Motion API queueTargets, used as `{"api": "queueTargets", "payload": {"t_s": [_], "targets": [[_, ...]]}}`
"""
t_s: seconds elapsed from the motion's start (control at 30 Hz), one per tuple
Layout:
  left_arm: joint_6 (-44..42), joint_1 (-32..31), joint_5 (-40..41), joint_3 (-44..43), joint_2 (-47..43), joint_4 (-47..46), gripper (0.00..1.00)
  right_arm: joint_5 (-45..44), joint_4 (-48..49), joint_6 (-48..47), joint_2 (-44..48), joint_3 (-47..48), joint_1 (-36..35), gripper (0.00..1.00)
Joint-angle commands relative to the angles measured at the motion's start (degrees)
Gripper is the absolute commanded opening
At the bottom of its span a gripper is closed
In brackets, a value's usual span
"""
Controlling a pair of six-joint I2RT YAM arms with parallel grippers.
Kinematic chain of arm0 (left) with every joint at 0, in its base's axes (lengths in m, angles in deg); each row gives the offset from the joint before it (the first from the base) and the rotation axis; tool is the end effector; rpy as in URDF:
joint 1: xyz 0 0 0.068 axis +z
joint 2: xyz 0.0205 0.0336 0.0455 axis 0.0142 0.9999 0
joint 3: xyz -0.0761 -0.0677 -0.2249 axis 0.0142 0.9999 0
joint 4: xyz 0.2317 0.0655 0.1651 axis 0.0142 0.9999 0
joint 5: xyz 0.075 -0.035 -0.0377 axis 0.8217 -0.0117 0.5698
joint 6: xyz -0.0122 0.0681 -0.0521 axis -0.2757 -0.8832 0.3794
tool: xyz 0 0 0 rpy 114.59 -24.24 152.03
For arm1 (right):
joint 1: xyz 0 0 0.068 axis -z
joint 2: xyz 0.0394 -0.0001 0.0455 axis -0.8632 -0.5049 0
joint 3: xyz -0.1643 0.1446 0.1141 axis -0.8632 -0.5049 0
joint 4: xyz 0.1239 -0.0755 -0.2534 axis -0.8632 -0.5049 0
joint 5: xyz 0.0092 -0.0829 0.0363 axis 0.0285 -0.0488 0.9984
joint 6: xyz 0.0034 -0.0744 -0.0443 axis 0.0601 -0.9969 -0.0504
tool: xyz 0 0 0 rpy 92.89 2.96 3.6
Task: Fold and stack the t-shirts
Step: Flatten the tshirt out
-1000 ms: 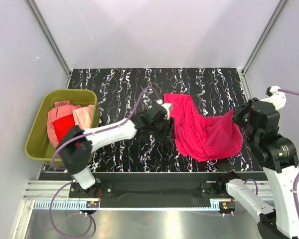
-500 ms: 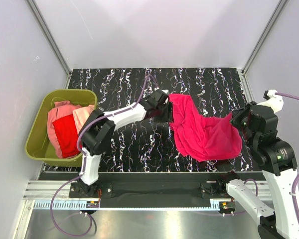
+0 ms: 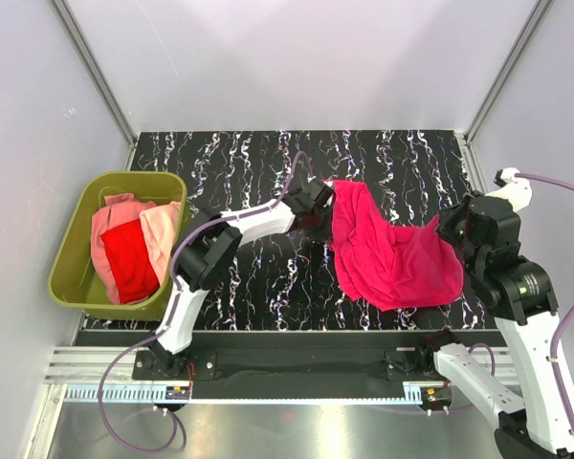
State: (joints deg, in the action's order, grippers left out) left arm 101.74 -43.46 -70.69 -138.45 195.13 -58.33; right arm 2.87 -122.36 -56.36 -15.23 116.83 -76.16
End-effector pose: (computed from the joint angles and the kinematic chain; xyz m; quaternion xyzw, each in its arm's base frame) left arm 0.3539 -0.3602 0.0883 0.0792 0.9445 -0.2550 0.1913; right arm 0.2041 0.0279 0.3957 0.2238 0.7973 0.0607 0.5572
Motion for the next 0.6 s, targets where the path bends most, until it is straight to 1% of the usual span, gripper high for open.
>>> {"api": "queueTargets", "payload": {"t_s": [0.0, 0.03, 0.1, 0.13, 0.17, 0.2, 0.23, 0.27, 0.33, 0.37, 0.43, 0.47, 0.5, 0.57], "targets": [[-0.65, 1.11, 0.18, -4.34, 0.78, 3.57, 0.00, -2.03, 4.16, -2.16, -1.43, 0.77, 0.06, 0.00], [-1.61, 1.73, 1.49, -6.36, -1.14, 5.50, 0.00, -2.83, 4.60, -3.04, -2.65, 1.39, 0.06, 0.00], [-2.84, 4.00, 4.74, -7.51, -5.00, 10.34, 0.00, -5.46, 6.96, -5.93, -4.23, 4.46, 0.06, 0.00], [-4.15, 4.89, 8.67, -9.61, -9.72, 12.45, 0.00, -6.61, 7.84, -7.08, -6.24, 5.86, 0.06, 0.00], [-4.95, 6.55, 11.50, -11.11, -12.29, 16.90, 0.00, -9.40, 9.59, -8.40, -7.57, 9.53, 0.06, 0.00], [-5.82, 7.44, 13.53, -12.78, -16.24, 19.12, 0.00, -11.17, 10.39, -11.46, -10.37, 11.57, 0.06, 0.00], [-7.31, 8.32, 17.29, -16.45, -17.93, 23.50, 0.00, -13.10, 11.53, -13.23, -11.96, 13.68, 0.06, 0.00], [-8.11, 9.89, 18.54, -18.14, -19.42, 25.19, 0.00, -17.04, 14.16, -16.55, -13.54, 17.61, 0.06, 0.00], [-9.52, 11.48, 20.22, -22.35, -22.24, 29.14, 0.00, -19.79, 17.24, -19.65, -18.19, 21.24, 0.32, 0.00], [-9.79, 12.79, 20.05, -23.07, -22.95, 29.86, 0.00, -20.59, 17.34, -20.44, -19.70, 26.22, 0.32, 0.00], [-9.88, 13.59, 20.05, -23.78, -24.88, 31.97, 0.00, -19.72, 14.46, -19.14, -23.38, 31.95, 0.32, 0.00], [-9.88, 13.60, 20.49, -23.26, -25.67, 32.15, 0.00, -17.54, 12.27, -18.09, -23.93, 35.46, 0.32, 0.00], [-9.70, 13.51, 20.06, -21.95, -28.12, 31.37, 0.00, -15.87, 11.90, -16.51, -23.93, 36.19, 0.32, 0.00], [-9.87, 13.33, 12.26, -13.09, -31.64, 23.49, 0.00, -11.92, 11.20, -14.75, -23.32, 35.76, 0.32, 0.00]]}}
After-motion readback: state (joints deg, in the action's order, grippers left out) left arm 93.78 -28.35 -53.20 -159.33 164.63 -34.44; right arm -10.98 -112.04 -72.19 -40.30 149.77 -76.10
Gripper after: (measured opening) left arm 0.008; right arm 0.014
